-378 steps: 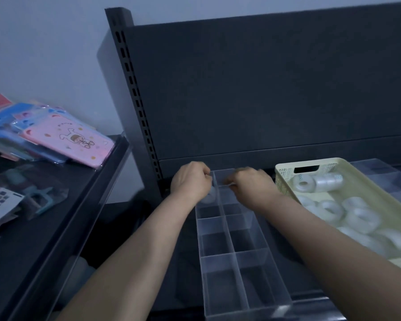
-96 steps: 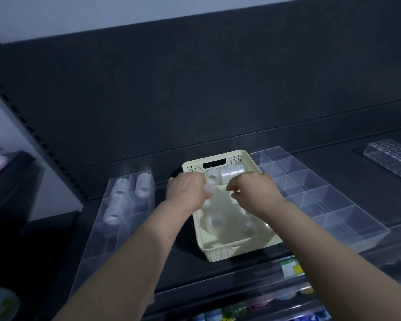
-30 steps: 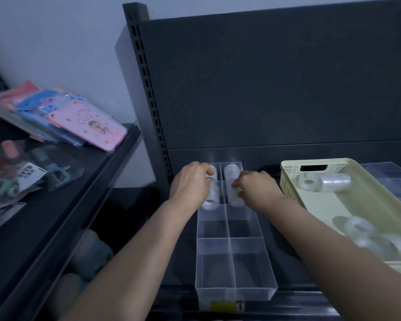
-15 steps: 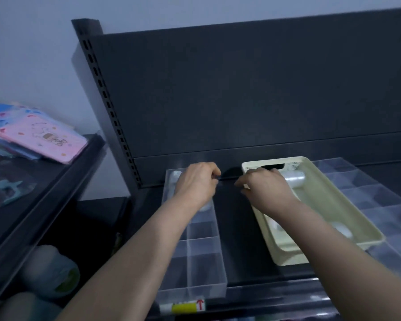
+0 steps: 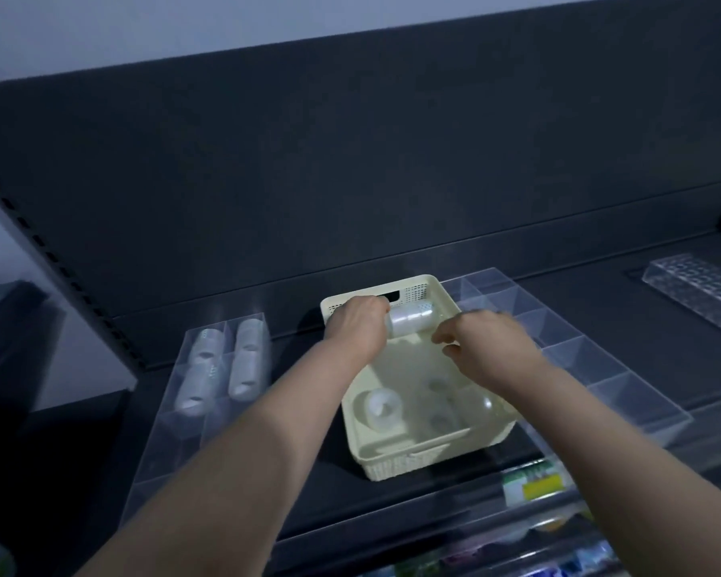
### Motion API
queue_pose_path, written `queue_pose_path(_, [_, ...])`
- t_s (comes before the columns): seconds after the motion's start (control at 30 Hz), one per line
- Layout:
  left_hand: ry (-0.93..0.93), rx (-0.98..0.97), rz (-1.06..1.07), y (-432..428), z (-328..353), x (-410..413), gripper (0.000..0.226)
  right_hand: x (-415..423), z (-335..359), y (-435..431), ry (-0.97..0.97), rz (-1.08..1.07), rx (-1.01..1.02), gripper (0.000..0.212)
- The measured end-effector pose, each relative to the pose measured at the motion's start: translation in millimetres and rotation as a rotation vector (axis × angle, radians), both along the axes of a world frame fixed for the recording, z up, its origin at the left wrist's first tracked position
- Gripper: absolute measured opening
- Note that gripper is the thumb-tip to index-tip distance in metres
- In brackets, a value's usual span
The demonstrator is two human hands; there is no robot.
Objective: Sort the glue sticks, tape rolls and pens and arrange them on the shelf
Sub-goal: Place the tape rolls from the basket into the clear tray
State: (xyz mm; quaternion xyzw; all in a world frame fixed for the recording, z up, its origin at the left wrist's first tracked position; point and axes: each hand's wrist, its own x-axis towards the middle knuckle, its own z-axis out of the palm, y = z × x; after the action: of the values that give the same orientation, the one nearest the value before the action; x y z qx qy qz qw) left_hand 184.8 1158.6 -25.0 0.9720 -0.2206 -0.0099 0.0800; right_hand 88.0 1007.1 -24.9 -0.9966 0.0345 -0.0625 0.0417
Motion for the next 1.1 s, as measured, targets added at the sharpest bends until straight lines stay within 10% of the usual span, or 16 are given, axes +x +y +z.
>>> queue_pose_path(0.3, [-0.062, 0.231, 0.106, -22.2, -11.7, 19.0, 0.032, 29.1, -9.5, -14.0, 0.022, 0.086, 0.015, 0.030])
queue_pose_path(0.67, [-0.174, -0.217, 0.231, 33.7, 4.3, 8.2, 0.023, 100.7, -26.0, 26.1, 0.122, 0.143, -0.192, 0.035])
queue_pose_path(1.1, [-0.195, -0.431, 0.285, 71.0, 17.2, 4.5, 0.022, 87.4, -3.7, 50.4, -0.091, 0.107, 0.245, 0.042])
